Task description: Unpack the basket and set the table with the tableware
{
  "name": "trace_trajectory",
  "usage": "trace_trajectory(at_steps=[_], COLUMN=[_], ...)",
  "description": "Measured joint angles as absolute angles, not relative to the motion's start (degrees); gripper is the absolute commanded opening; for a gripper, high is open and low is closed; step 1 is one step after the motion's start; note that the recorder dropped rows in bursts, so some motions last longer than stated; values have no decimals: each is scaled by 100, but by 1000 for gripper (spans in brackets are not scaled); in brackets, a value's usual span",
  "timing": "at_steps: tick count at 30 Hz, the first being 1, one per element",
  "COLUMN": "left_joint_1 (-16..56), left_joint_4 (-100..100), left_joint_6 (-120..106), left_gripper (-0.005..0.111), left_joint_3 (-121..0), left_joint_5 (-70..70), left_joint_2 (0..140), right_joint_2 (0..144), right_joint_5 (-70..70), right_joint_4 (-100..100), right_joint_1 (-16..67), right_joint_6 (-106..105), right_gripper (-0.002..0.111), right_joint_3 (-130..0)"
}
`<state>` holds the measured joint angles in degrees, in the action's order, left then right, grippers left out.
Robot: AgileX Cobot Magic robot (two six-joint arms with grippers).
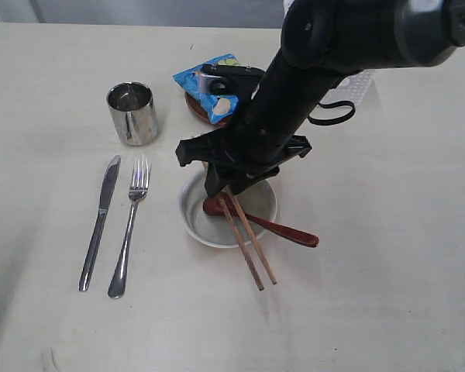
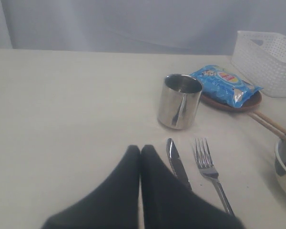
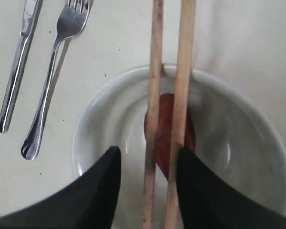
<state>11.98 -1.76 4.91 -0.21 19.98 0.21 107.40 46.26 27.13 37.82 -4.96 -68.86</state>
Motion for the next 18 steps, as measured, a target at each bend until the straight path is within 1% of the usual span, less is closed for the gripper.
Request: trace_trajectory(at_steps=[5,18], left_joint_1=[1198,1198], left_joint_4=[-176,-176], left_joint_6=[491,491], left_gripper=[0,0], left_joint_3=[-21,-21], left_joint_5=[1998,1998], left_joint_2=[21,21], right_joint_2=[10740,10716], right_joint_5=[4512,4413], right_joint_4=[2626,2206], right_joint_1=[4002,4012], right_joint_6=[-507,-286], right_gripper=[38,38], right_joint_3=[-6886,-6886])
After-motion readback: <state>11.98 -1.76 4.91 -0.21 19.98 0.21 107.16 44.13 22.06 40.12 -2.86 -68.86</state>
